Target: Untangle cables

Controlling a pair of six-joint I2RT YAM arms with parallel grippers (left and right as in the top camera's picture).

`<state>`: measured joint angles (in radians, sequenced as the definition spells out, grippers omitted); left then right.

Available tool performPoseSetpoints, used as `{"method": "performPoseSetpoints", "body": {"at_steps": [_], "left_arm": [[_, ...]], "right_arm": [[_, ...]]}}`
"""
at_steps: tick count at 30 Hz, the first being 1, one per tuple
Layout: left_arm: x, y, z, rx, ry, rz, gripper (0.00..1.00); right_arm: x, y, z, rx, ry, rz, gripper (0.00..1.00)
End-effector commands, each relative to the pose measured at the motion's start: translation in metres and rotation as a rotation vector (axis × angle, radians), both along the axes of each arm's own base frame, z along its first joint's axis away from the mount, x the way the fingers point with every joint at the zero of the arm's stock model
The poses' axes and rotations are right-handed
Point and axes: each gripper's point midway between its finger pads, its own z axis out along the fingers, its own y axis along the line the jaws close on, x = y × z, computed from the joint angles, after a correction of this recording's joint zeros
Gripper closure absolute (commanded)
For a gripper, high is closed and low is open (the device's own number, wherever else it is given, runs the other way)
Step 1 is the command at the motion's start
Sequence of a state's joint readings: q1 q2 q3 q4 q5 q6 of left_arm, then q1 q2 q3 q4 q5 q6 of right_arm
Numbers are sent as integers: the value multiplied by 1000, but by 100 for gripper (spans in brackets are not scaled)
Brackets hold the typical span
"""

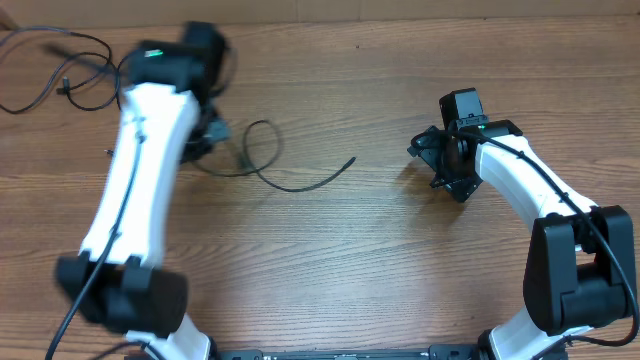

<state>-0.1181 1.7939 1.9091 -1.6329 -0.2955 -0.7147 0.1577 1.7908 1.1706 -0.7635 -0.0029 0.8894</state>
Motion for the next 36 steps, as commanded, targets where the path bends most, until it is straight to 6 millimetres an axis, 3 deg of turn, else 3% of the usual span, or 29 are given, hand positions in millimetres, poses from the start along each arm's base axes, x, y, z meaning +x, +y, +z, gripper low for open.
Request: {"method": "performPoseSetpoints", "body": {"at_steps": [1,4,5,7,11,13,18,20,22,24,26,31,34,36], "left_arm": [[-21,46,31,50,-77,137,95],[-40,99,72,80,-221,198,96],[-39,124,104,132,-332,138,96],[-45,151,147,217,-450,125,96],[-70,201,229,376,-688,267,96],[-82,223,259,454,-779,328,96],[-85,247,286,551,-862,361,96],[-80,250,279,534,-854,373,96],[-75,254,258,446,-858,478,96],[-61,256,215,304,-814,586,96],[-37,259,173,196,-735,579,96],[-5,289,146,203,-724,597,96],[-12,296,117,154,-666,734,96],[-24,292,83,102,-556,863,95]], "right_arm": [[3,0,2,0,-9,2,0],[3,0,2,0,-9,2,0],[3,0,2,0,-9,2,0],[3,0,2,0,-9,2,0],[3,0,2,0,-9,2,0],[3,0,2,0,-9,2,0],[3,0,2,0,-9,2,0],[3,0,2,0,-9,2,0],[3,0,2,0,-9,2,0],[3,0,2,0,-9,2,0],[3,0,2,0,-9,2,0],[3,0,2,0,-9,2,0],[3,0,2,0,-9,2,0],[3,0,2,0,-9,2,0]]}}
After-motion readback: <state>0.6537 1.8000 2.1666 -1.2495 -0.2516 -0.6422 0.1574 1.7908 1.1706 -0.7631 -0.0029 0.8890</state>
